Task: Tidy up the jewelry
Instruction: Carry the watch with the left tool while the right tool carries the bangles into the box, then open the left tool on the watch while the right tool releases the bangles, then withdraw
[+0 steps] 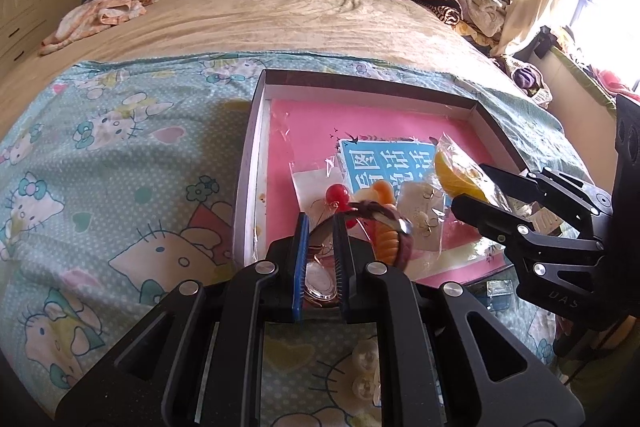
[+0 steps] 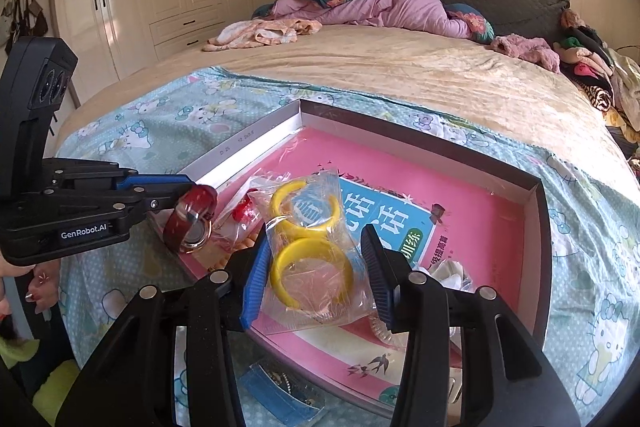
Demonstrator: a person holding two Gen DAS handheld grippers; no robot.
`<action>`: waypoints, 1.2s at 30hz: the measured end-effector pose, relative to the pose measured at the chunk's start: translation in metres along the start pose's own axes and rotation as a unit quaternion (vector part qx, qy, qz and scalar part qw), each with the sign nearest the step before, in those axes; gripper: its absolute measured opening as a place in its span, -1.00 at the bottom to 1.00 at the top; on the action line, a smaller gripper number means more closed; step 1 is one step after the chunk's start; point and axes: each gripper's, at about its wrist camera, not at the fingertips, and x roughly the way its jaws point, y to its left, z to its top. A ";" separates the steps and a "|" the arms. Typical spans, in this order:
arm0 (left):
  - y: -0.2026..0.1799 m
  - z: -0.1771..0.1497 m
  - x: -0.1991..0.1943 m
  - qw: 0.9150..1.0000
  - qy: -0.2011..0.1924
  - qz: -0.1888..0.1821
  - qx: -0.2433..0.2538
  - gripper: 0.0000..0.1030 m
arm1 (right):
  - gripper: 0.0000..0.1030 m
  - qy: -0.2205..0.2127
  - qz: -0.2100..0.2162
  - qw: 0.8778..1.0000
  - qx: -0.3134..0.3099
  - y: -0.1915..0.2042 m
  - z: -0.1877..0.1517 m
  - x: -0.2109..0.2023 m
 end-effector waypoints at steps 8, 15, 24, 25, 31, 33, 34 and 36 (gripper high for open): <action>-0.001 0.000 -0.003 1.000 -0.002 -0.001 -0.003 -0.89 | 0.05 -0.015 0.002 1.000 0.016 -0.004 0.001 -0.015; -0.004 -0.001 -0.016 1.000 -0.012 -0.003 -0.007 -0.77 | 0.45 -0.054 0.000 0.998 0.023 -0.001 -0.001 -0.054; -0.010 -0.010 -0.042 1.000 -0.030 -0.007 0.000 -0.06 | 0.66 -0.076 -0.004 0.997 0.035 -0.001 -0.010 -0.090; -0.011 -0.011 -0.044 0.999 -0.032 -0.007 0.000 0.03 | 0.66 -0.076 -0.005 0.996 0.036 0.000 -0.012 -0.093; -0.014 -0.019 -0.056 0.999 -0.038 -0.004 0.006 0.32 | 0.68 -0.065 -0.005 0.997 0.035 0.004 -0.024 -0.099; -0.014 -0.022 -0.059 0.999 -0.040 -0.001 0.008 0.41 | 0.69 -0.060 -0.006 0.998 0.034 0.006 -0.028 -0.100; -0.014 -0.024 -0.060 0.999 -0.040 0.000 0.009 0.44 | 0.69 -0.057 -0.005 0.998 0.034 0.007 -0.030 -0.100; -0.014 -0.028 -0.061 0.999 -0.038 0.002 0.011 0.44 | 0.69 -0.052 -0.006 0.998 0.034 0.009 -0.034 -0.100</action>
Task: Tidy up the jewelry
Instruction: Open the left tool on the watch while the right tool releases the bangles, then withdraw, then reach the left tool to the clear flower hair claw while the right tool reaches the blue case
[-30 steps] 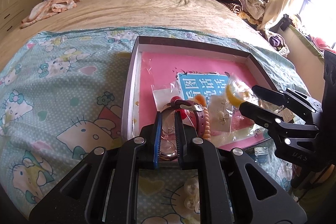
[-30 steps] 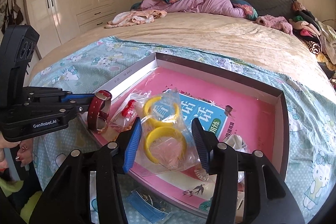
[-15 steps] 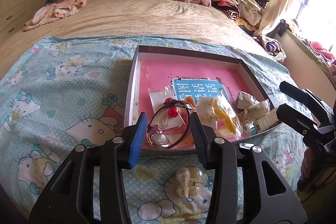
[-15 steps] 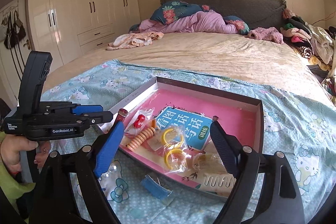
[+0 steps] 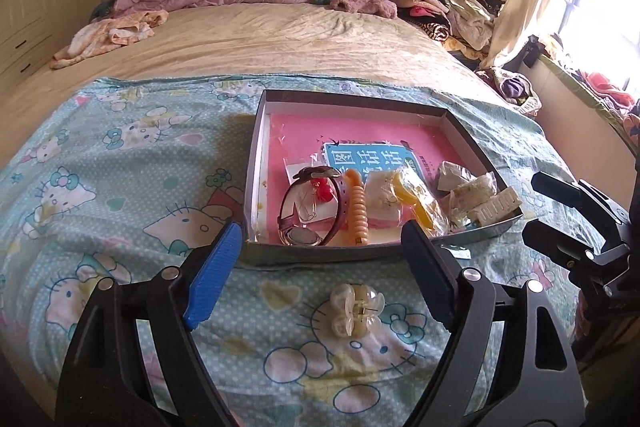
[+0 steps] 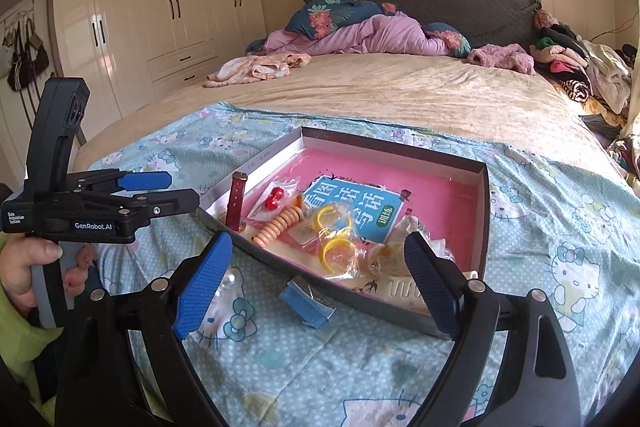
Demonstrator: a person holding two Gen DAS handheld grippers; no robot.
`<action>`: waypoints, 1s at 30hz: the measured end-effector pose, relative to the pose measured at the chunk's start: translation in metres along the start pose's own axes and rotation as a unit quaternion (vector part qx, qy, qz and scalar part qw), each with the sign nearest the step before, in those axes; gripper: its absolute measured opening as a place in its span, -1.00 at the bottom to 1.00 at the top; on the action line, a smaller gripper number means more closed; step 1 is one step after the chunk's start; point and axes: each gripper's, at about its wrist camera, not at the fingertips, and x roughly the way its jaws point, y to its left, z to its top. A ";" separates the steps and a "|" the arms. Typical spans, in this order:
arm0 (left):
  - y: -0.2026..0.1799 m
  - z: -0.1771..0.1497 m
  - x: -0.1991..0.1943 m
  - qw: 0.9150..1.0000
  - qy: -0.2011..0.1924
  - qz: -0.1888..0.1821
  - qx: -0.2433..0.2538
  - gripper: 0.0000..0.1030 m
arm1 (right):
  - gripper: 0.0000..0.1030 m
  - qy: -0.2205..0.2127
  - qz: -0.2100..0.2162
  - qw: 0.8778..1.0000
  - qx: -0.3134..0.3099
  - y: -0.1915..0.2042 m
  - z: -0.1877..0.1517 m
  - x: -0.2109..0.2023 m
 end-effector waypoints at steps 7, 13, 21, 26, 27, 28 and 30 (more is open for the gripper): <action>0.002 -0.015 -0.002 1.000 0.012 0.004 0.004 0.45 | 0.69 0.019 0.001 1.000 0.000 0.003 -0.013 0.000; 0.002 -0.030 -0.002 1.000 0.028 0.002 0.008 0.44 | 0.69 0.035 0.001 0.999 0.002 0.005 -0.022 0.002; 0.000 -0.050 0.007 0.998 0.059 -0.011 0.011 0.44 | 0.69 0.053 -0.002 0.999 0.009 0.003 -0.032 0.006; -0.006 -0.057 0.017 0.997 0.077 -0.025 0.015 0.42 | 0.69 0.064 -0.003 0.998 0.019 -0.002 -0.038 0.009; -0.008 -0.058 0.020 0.996 0.080 -0.027 0.017 0.40 | 0.69 0.066 -0.003 0.998 0.021 -0.003 -0.039 0.010; -0.009 -0.059 0.023 0.996 0.084 -0.029 0.019 0.30 | 0.69 0.069 -0.003 0.997 0.023 -0.004 -0.041 0.011; -0.012 -0.060 0.029 0.995 0.091 -0.030 0.022 0.18 | 0.69 0.073 -0.001 0.997 0.029 -0.006 -0.043 0.014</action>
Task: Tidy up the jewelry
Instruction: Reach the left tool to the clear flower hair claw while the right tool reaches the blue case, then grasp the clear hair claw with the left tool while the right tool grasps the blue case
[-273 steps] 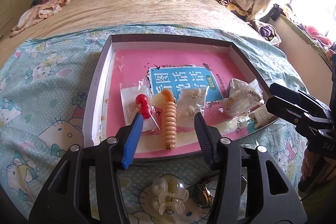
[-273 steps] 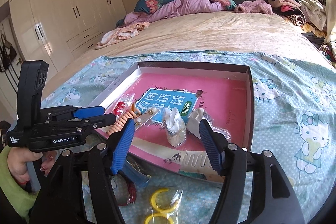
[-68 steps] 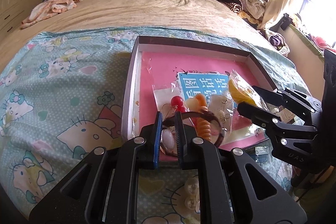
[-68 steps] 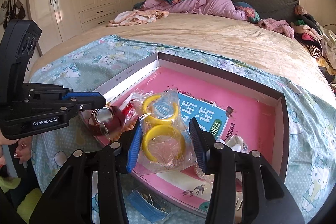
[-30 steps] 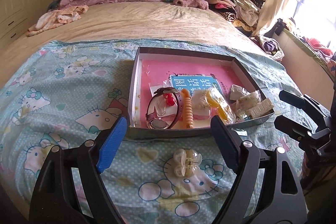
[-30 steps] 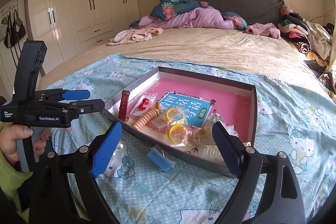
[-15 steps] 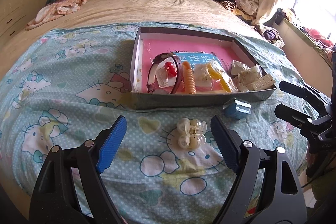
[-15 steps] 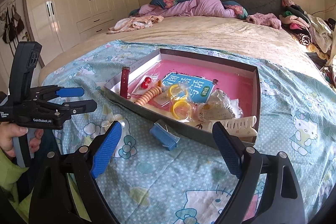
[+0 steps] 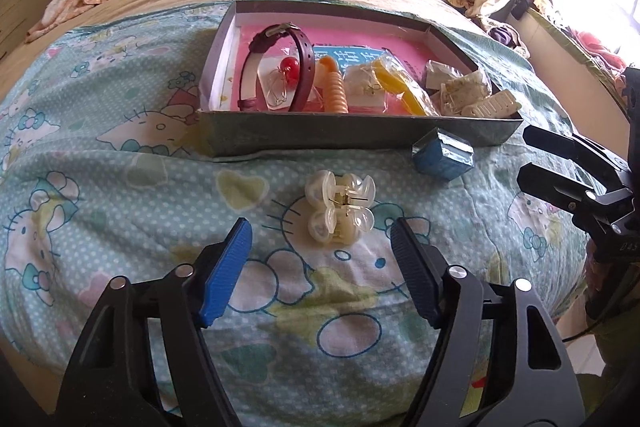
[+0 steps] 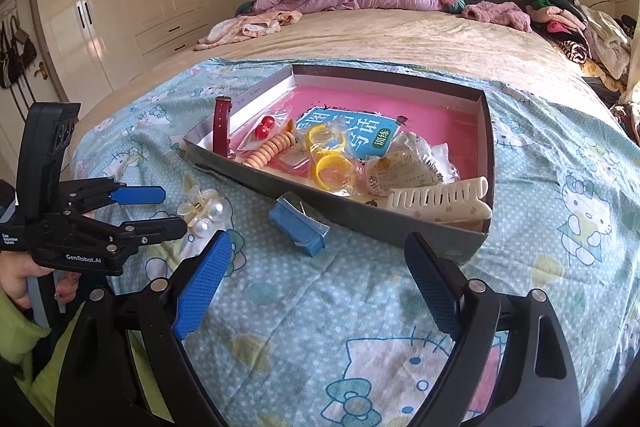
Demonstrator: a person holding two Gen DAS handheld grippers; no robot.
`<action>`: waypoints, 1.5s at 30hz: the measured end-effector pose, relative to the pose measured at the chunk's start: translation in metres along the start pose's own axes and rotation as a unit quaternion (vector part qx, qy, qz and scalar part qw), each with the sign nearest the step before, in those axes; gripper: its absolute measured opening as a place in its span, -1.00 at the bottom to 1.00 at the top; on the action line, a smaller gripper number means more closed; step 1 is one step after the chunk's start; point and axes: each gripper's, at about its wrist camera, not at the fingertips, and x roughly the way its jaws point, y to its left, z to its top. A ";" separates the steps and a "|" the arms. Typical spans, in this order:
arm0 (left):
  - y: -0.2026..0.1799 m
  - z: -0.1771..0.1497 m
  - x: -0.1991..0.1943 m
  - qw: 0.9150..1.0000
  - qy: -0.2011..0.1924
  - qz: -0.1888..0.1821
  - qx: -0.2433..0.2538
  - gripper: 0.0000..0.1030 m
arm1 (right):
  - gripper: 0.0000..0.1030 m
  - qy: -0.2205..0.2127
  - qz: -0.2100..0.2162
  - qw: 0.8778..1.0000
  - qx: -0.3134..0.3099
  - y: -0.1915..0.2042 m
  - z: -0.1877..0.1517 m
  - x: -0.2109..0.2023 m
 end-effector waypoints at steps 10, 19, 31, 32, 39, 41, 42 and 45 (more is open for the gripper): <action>-0.005 0.008 0.029 1.000 0.010 0.005 0.006 -0.45 | 0.69 0.033 0.022 0.999 0.035 -0.008 -0.006 0.027; -0.004 0.006 0.008 1.000 -0.014 0.001 0.005 -0.45 | 0.39 0.046 0.035 0.997 0.046 0.004 0.002 0.063; 0.001 0.013 -0.013 0.999 -0.036 -0.009 -0.011 -0.45 | -0.11 0.003 0.064 0.996 0.062 -0.004 0.007 0.042; 0.000 0.015 -0.015 0.999 -0.039 -0.008 -0.010 -0.45 | -0.11 -0.003 0.063 0.997 0.055 -0.003 0.009 0.036; -0.006 0.030 -0.025 0.998 -0.055 -0.012 -0.004 -0.45 | -0.11 -0.038 0.044 0.998 0.012 0.000 0.027 0.003; -0.009 0.034 -0.028 0.998 -0.059 -0.013 -0.001 -0.45 | -0.11 -0.049 0.039 0.998 0.005 -0.002 0.033 -0.005; -0.010 0.036 -0.028 0.998 -0.061 -0.013 0.001 -0.45 | -0.11 -0.054 0.035 0.998 0.002 -0.003 0.035 -0.008; -0.014 0.043 -0.028 0.998 -0.065 -0.013 0.004 -0.45 | -0.11 -0.066 0.027 0.997 -0.008 -0.006 0.044 -0.015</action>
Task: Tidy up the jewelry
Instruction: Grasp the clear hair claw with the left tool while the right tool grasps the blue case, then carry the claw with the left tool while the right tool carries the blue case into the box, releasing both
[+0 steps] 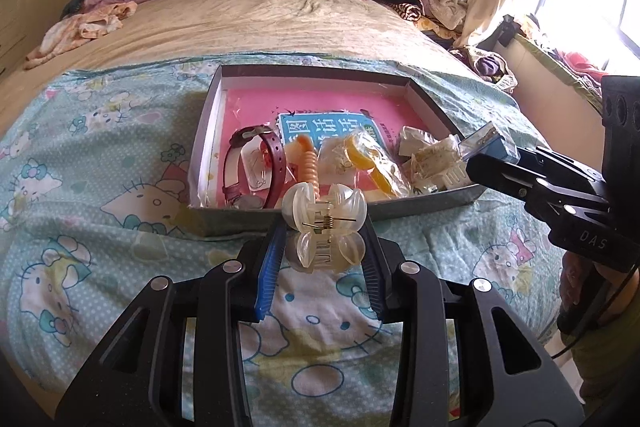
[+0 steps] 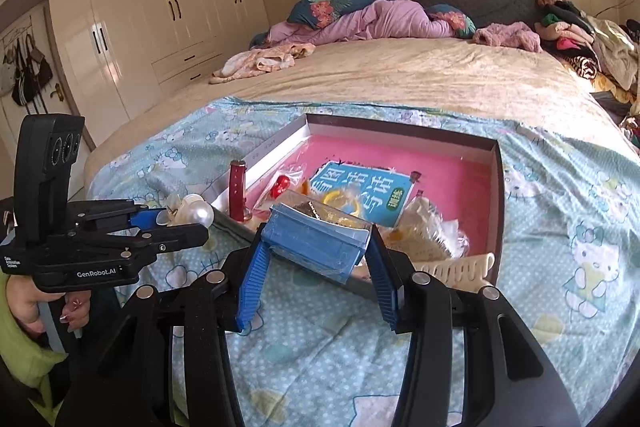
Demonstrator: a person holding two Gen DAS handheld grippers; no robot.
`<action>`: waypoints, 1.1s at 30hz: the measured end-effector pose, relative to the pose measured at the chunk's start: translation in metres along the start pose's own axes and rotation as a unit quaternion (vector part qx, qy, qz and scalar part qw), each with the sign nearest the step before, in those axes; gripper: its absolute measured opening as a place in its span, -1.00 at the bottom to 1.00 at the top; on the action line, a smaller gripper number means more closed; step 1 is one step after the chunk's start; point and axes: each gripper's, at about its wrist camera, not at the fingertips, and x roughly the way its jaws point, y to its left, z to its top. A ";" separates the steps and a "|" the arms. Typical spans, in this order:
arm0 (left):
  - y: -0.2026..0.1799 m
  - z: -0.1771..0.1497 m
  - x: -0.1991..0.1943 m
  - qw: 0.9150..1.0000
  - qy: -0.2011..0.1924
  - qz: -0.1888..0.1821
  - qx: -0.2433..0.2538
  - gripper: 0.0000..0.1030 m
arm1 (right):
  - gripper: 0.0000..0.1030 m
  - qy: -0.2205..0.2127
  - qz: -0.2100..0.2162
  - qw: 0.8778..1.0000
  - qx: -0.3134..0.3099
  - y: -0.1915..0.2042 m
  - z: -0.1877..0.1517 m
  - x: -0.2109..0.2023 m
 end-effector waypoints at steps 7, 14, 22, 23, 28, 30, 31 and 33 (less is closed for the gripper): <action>-0.007 0.014 0.009 1.000 -0.002 0.001 0.010 -0.45 | -0.11 -0.017 -0.014 1.000 -0.005 -0.007 0.015 -0.002; -0.012 0.024 0.021 1.000 0.002 0.000 0.014 -0.45 | -0.11 -0.025 -0.025 0.999 -0.005 -0.015 0.023 0.003; -0.018 0.032 0.032 1.000 0.005 -0.006 0.017 -0.45 | -0.11 -0.030 -0.032 0.999 -0.002 -0.023 0.030 0.007; -0.018 0.033 0.034 1.000 0.005 -0.006 0.018 -0.45 | -0.11 -0.031 -0.033 0.999 -0.002 -0.025 0.030 0.007; -0.022 0.037 0.042 1.000 0.009 -0.008 0.023 -0.45 | -0.11 -0.032 -0.036 0.999 0.002 -0.030 0.032 0.009; -0.022 0.039 0.046 1.000 0.011 -0.007 0.023 -0.45 | -0.11 -0.026 -0.037 0.999 0.003 -0.031 0.031 0.013; -0.022 0.039 0.049 1.000 0.012 -0.007 0.022 -0.45 | -0.11 -0.022 -0.038 0.999 0.003 -0.032 0.031 0.016; -0.021 0.040 0.054 1.000 0.017 -0.004 0.020 -0.45 | -0.11 -0.015 -0.039 0.999 0.005 -0.033 0.029 0.021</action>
